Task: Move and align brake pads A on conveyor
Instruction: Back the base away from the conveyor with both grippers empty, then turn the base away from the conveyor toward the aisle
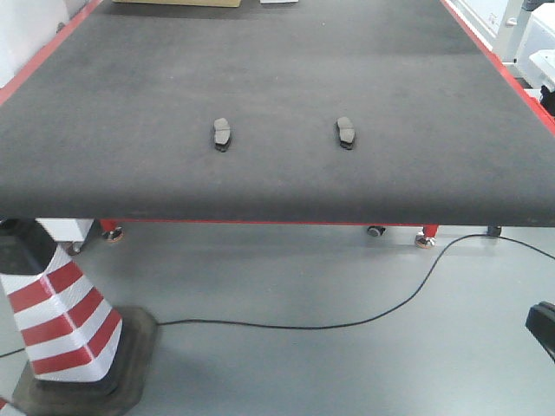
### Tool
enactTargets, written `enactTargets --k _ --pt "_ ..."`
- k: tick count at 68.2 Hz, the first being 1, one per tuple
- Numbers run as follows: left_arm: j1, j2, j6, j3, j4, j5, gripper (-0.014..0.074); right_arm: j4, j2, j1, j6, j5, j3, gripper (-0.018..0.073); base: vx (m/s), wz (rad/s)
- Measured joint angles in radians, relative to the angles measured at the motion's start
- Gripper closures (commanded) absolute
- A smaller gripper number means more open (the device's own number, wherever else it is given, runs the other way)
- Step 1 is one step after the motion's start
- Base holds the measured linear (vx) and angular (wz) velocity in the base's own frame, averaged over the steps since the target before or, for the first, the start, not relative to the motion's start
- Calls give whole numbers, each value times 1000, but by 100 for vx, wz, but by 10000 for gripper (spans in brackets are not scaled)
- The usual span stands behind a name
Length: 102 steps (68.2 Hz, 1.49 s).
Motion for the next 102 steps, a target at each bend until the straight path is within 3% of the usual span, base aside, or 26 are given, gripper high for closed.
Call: enactTargets --k 52,102 --pt "0 -1 0 0 0 0 603 0 0 0 0 0 0 565 -8 -4" --pt "0 -1 0 0 0 0 603 0 0 0 0 0 0 565 2 -73"
